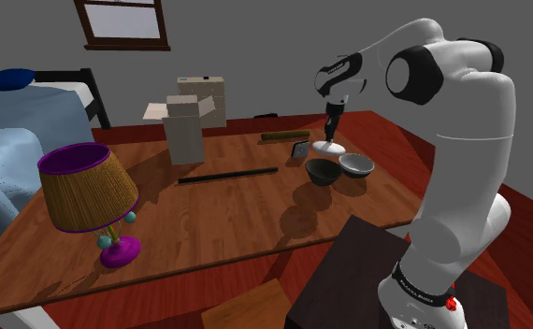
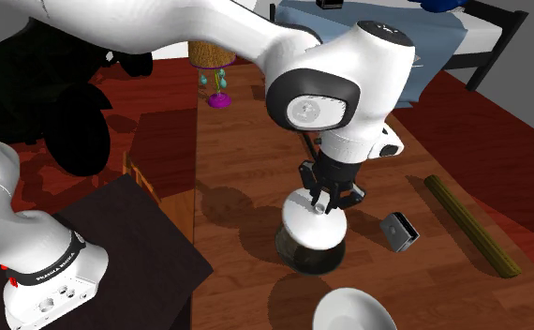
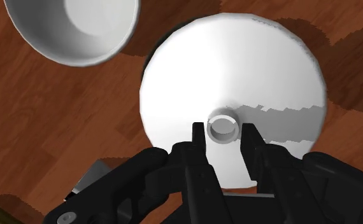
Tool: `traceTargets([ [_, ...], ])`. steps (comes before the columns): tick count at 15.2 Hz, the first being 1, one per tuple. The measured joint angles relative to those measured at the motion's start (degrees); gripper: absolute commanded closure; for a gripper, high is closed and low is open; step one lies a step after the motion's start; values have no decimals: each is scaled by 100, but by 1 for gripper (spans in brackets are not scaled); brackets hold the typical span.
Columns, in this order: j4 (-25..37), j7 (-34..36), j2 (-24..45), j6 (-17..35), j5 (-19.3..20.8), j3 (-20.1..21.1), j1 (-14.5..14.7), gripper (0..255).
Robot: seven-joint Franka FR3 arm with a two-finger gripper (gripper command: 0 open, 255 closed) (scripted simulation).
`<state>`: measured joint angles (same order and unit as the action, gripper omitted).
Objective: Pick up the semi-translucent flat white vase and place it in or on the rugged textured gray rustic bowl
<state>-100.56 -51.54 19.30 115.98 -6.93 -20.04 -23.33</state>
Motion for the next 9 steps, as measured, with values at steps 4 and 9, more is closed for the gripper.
traceTargets([
  [4, -144, -30, 111, 247, -50, 20, -10, 255],
  [9, -270, -83, 306, 558, -133, 56, -37, 255],
])
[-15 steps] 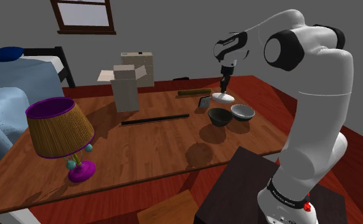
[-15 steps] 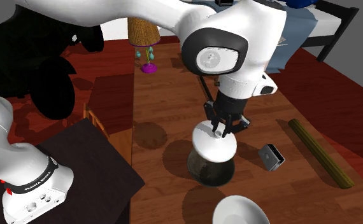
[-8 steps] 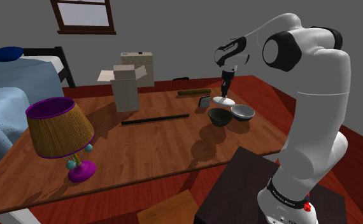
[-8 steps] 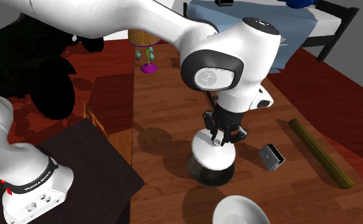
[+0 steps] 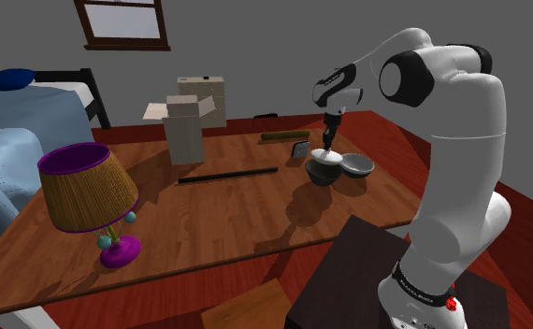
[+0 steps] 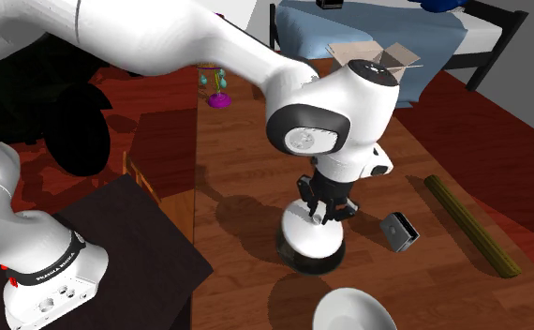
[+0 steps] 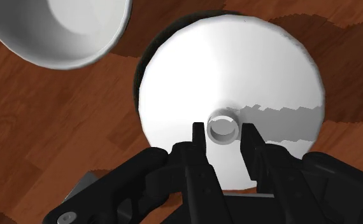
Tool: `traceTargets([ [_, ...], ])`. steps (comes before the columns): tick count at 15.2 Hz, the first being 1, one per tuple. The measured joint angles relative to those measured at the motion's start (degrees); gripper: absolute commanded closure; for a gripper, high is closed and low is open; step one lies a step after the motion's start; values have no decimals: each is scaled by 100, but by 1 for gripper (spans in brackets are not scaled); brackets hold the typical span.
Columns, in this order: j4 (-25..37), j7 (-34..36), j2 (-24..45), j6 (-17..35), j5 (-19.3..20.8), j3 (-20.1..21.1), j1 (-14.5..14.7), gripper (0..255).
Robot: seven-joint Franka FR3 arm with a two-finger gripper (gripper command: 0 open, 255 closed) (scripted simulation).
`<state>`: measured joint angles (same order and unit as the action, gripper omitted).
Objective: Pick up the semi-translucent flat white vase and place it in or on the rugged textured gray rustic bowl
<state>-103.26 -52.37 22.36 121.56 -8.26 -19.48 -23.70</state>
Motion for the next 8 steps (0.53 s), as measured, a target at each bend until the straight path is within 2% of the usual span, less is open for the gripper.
traceTargets([
  [8, -196, -74, 295, 474, -130, 67, -36, 255],
])
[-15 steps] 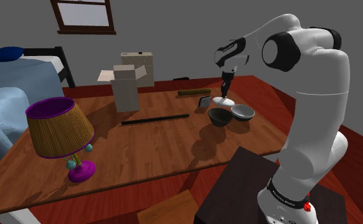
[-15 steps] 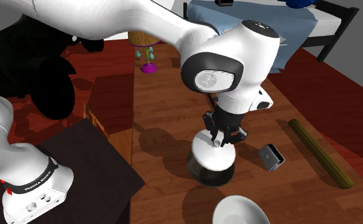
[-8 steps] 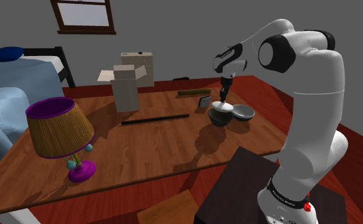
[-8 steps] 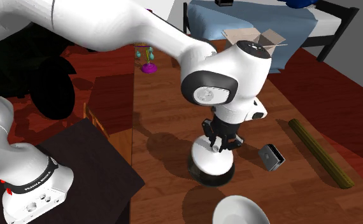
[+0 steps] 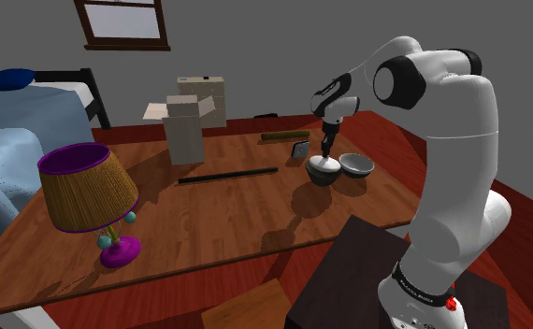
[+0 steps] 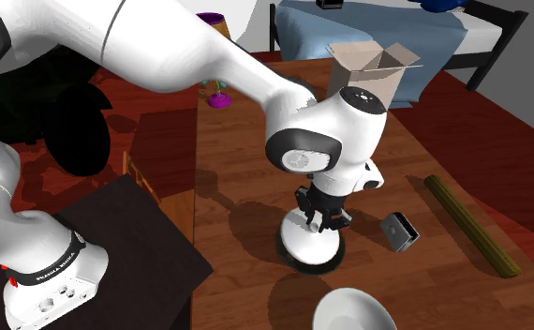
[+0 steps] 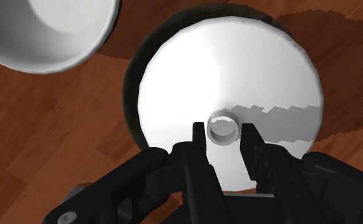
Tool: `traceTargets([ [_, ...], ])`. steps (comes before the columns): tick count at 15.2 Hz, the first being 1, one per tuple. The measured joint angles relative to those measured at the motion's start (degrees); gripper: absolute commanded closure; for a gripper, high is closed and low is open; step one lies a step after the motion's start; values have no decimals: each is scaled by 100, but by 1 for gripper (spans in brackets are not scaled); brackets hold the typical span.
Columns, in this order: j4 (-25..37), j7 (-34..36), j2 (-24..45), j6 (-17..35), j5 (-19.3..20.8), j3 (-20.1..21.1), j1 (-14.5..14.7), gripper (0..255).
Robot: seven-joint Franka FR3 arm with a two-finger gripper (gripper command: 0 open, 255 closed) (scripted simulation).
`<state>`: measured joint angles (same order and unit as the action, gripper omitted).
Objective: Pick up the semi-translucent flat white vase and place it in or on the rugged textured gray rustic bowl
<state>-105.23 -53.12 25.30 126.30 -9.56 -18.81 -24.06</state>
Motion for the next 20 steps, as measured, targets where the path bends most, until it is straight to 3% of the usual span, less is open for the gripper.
traceTargets([
  [5, -10, -7, 9, 22, -6, 1, -5, 255],
  [6, -10, -7, 9, 23, -6, 1, -5, 0],
  [12, -9, -7, 9, 24, -6, 1, -5, 0],
  [16, 239, 75, -234, -447, 109, -55, 32, 0],
  [20, 266, 93, -331, -570, 148, -74, 43, 0],
])
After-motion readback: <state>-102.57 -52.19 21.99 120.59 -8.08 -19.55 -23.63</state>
